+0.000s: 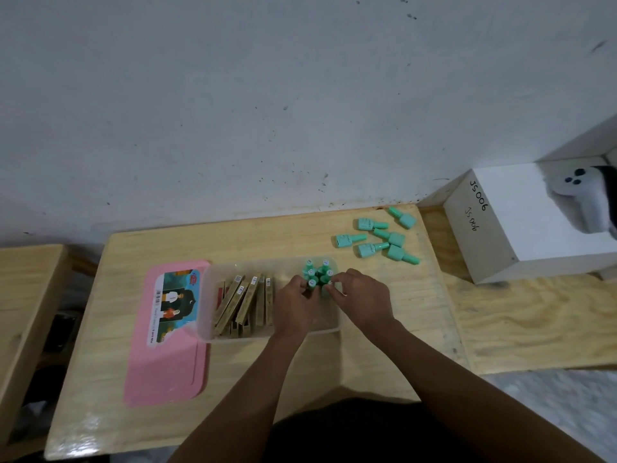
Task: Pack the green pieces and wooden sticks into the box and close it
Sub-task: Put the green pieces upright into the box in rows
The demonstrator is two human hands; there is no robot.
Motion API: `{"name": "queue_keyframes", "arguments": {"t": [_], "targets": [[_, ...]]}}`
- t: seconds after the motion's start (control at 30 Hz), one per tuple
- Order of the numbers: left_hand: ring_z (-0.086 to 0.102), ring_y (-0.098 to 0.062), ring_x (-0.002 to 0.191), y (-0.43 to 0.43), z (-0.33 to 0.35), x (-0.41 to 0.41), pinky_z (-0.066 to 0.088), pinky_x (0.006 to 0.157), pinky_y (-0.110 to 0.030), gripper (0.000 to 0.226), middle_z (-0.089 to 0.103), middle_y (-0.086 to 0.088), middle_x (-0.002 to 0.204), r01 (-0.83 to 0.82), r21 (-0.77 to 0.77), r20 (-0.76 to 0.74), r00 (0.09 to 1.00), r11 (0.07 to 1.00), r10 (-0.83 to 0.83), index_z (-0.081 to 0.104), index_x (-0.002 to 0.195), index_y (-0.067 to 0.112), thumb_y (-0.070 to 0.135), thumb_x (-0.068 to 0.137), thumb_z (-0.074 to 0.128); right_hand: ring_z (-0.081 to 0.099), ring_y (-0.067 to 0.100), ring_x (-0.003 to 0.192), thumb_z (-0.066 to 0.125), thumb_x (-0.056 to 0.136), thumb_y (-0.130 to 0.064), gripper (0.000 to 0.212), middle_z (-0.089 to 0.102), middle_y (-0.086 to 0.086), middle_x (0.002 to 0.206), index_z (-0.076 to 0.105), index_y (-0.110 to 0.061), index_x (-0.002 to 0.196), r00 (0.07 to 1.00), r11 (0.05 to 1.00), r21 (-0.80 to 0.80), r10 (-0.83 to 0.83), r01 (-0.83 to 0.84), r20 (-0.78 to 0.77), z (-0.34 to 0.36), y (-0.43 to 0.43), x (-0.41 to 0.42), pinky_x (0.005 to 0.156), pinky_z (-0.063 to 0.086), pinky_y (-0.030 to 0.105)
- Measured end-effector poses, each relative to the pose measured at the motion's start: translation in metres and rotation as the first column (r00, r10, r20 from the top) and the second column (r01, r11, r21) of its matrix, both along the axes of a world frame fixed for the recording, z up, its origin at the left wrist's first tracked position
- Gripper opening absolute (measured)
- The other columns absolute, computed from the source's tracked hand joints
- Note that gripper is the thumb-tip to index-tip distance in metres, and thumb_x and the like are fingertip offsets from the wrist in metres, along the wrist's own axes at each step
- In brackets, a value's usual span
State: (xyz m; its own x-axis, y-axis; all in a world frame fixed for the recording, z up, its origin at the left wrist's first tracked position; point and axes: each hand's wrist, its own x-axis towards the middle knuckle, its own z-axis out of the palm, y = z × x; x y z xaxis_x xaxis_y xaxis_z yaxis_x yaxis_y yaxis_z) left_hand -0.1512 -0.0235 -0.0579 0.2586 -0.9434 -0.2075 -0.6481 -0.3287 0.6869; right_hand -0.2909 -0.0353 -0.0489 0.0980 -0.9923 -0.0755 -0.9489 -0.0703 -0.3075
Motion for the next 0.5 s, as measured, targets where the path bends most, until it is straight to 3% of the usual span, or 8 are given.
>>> {"name": "queue_keyframes", "arguments": {"t": [0.2, 0.3, 0.4, 0.5], "targets": [[0.066, -0.017, 0.081, 0.0, 0.001, 0.0, 0.041, 0.06, -0.023, 0.022, 0.072, -0.003, 0.092, 0.001, 0.004, -0.013, 1.0, 1.0, -0.001, 0.063, 0.096, 0.013, 0.03, 0.082, 0.069, 0.063, 0.014, 0.083, 0.05, 0.092, -0.055, 0.035, 0.066, -0.007, 0.096, 0.066, -0.033, 0.115, 0.999, 1.0, -0.007, 0.027, -0.027, 0.037, 0.002, 0.0, -0.006, 0.058, 0.038, 0.025], [0.067, -0.018, 0.077, 0.001, 0.003, -0.002, 0.048, 0.061, -0.026, 0.026, 0.072, -0.003, 0.09, 0.012, -0.019, -0.021, 1.0, 1.0, -0.012, 0.062, 0.1, 0.015, 0.032, 0.081, 0.07, 0.062, 0.012, 0.073, 0.056, 0.089, -0.055, 0.033, 0.065, -0.008, 0.084, 0.068, -0.033, 0.111, 0.997, 0.996, -0.077, 0.039, -0.034, 0.069, 0.005, 0.001, -0.017, 0.054, 0.042, 0.026], [0.064, -0.017, 0.067, 0.0, 0.007, -0.002, 0.05, 0.057, -0.03, 0.029, 0.066, 0.003, 0.074, 0.02, -0.072, 0.029, 0.999, 0.997, -0.018, 0.06, 0.098, 0.018, 0.038, 0.08, 0.071, 0.061, 0.009, 0.063, 0.064, 0.085, -0.052, 0.028, 0.065, -0.01, 0.075, 0.072, -0.032, 0.103, 0.995, 0.982, -0.181, -0.027, 0.045, 0.098, 0.01, 0.003, -0.036, 0.048, 0.039, 0.022], [0.054, -0.012, 0.052, -0.003, 0.013, -0.002, 0.046, 0.047, -0.032, 0.027, 0.053, 0.006, 0.059, 0.062, -0.177, 0.108, 0.993, 0.982, -0.043, 0.058, 0.093, 0.02, 0.044, 0.083, 0.065, 0.061, 0.007, 0.069, 0.059, 0.089, -0.05, 0.027, 0.067, -0.011, 0.084, 0.07, -0.033, 0.107, 0.974, 0.971, -0.134, -0.181, 0.199, 0.135, 0.011, 0.002, -0.068, 0.054, 0.04, 0.022]]}}
